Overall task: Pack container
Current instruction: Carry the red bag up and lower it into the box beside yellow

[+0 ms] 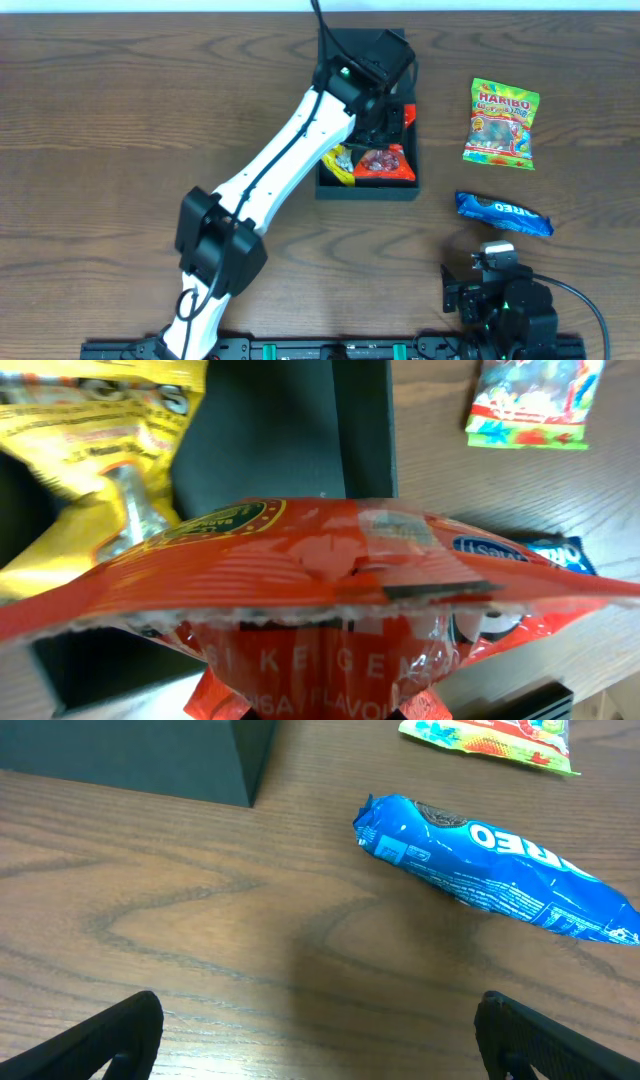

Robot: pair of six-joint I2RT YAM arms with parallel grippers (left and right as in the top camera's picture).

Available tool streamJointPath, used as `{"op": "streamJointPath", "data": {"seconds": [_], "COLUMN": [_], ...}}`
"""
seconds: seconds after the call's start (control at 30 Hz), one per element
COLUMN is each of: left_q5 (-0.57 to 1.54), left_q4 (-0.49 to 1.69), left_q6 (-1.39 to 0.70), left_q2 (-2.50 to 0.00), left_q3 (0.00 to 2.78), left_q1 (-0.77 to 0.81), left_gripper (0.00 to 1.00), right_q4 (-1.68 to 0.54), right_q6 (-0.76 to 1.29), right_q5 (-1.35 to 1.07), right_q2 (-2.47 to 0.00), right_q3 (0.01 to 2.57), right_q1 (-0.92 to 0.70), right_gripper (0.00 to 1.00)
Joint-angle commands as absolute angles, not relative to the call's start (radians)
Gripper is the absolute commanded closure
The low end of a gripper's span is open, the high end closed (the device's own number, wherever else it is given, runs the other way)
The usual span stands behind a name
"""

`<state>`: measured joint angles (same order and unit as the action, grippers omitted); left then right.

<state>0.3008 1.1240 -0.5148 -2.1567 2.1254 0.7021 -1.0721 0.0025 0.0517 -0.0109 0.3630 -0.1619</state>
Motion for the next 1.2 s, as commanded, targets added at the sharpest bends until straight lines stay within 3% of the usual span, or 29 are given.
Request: {"op": "streamJointPath", "data": {"seconds": [0.0,0.6,0.67,0.73,0.93,1.03,1.17], "left_q5": [0.354,0.249,0.244,0.244,0.205,0.191,0.168], "left_q4": [1.122,1.003,1.005,1.005,1.004,0.994,1.007], "left_q6": [-0.471,-0.494,-0.494,-0.494,-0.494,-0.494,-0.494], "left_q2": [-2.201,-2.323,-2.323,-2.323,-2.323,-2.322,-2.320], "left_q3": [2.156,2.156,2.156,2.156,2.156,2.157,2.190], "left_q1": [0.702,0.726,0.726,0.727,0.727,0.726,0.725], "left_gripper": [0.94,0.95,0.82,0.80,0.55,0.37,0.30], "right_q4": [-1.077,-1.077,-1.077,-1.077,-1.077,-1.077,-1.077], "right_q6": [-0.008,-0.008,-0.008,-0.008,-0.008,-0.008,-0.008], "right_q5": [0.044,0.044,0.044,0.044,0.044,0.044,0.044], "right_q2": [-0.006,-0.006,-0.006,-0.006,-0.006,-0.006,-0.006], "right_q3": [0.357,0.357,0.357,0.357,0.357,0.357,0.357], "right_q1": [-0.158,-0.158,-0.158,-0.158,-0.158,-0.158,-0.158], "right_gripper": [0.01,0.01,0.01,0.01,0.01,0.01,0.01]}}
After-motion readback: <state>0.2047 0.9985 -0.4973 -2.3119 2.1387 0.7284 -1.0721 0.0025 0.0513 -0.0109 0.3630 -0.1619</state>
